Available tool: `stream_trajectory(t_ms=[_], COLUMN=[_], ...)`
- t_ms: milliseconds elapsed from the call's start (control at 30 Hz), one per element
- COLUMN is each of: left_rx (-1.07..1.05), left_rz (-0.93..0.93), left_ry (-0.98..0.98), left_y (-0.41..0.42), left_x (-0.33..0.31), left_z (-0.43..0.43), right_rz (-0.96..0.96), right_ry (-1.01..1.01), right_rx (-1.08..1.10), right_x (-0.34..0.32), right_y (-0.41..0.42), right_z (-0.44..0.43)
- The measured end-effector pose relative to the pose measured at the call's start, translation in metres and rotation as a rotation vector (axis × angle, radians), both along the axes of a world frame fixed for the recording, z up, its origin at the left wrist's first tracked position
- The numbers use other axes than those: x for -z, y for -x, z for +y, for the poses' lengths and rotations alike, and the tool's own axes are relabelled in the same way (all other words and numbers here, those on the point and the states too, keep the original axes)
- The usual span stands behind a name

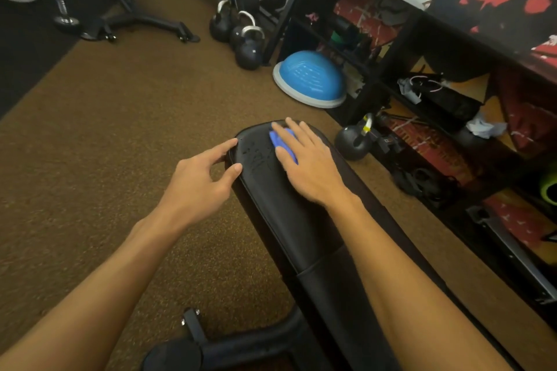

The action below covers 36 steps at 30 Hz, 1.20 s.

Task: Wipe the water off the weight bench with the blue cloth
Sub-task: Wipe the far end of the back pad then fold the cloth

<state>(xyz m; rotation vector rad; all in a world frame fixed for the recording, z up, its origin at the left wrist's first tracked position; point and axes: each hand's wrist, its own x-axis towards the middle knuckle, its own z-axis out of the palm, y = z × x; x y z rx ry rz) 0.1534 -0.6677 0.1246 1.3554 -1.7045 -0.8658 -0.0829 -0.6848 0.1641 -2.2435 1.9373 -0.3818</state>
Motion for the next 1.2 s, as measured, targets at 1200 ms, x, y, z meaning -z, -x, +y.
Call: stream_trajectory(t_ms=[1200], left_rx=[-0.034], left_rz=[0.024], left_ry=[-0.085], left_y=[0.011], left_x=[-0.01], left_z=[0.006], right_rz=[-0.254], right_ry=[-0.147], right_rx=[0.463], right_x=[-0.001], right_y=[0.086], right_z=[0.005])
